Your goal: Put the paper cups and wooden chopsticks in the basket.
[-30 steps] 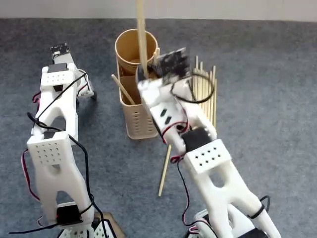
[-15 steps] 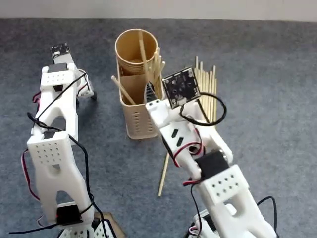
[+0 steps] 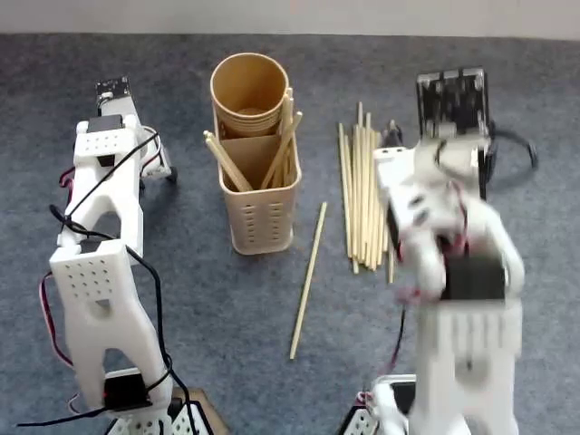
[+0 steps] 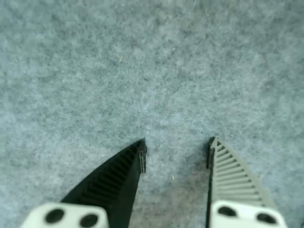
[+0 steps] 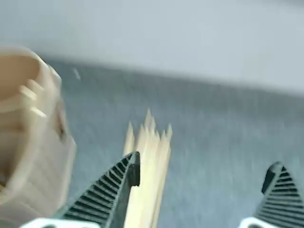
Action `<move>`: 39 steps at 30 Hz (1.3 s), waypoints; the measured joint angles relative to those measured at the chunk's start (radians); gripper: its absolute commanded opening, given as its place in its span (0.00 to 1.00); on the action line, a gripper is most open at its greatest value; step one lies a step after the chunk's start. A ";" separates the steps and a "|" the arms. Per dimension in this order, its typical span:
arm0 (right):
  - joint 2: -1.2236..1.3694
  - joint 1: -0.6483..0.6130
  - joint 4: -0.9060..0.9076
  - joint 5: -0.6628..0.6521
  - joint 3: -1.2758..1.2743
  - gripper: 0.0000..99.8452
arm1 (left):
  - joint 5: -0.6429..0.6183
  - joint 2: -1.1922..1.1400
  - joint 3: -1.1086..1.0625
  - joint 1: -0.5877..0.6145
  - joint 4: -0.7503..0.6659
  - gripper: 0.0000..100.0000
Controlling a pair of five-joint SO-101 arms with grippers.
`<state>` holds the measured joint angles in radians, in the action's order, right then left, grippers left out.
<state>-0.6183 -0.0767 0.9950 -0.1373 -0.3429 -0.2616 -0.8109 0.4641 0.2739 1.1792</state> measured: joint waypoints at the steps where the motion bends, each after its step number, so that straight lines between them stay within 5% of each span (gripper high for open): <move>1: 0.069 0.026 0.017 -0.002 0.002 0.39 | 0.000 0.000 0.000 0.000 0.000 0.22; 5: 0.376 0.072 0.035 -0.011 0.002 0.37 | 0.000 0.000 0.000 0.000 0.000 0.22; 10: 0.666 0.077 -0.032 -0.011 0.002 0.21 | 0.000 0.000 0.000 0.000 0.000 0.22; 14: 0.784 0.089 -0.117 -0.011 0.002 0.20 | 0.000 0.000 0.000 0.000 0.000 0.22; 39: 0.815 0.032 -0.117 -0.011 0.023 0.21 | 0.000 0.000 0.000 0.000 0.000 0.22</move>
<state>0.1964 -0.0445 0.8784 -0.1481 -0.3199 -0.2616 -0.8109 0.4641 0.2739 1.1792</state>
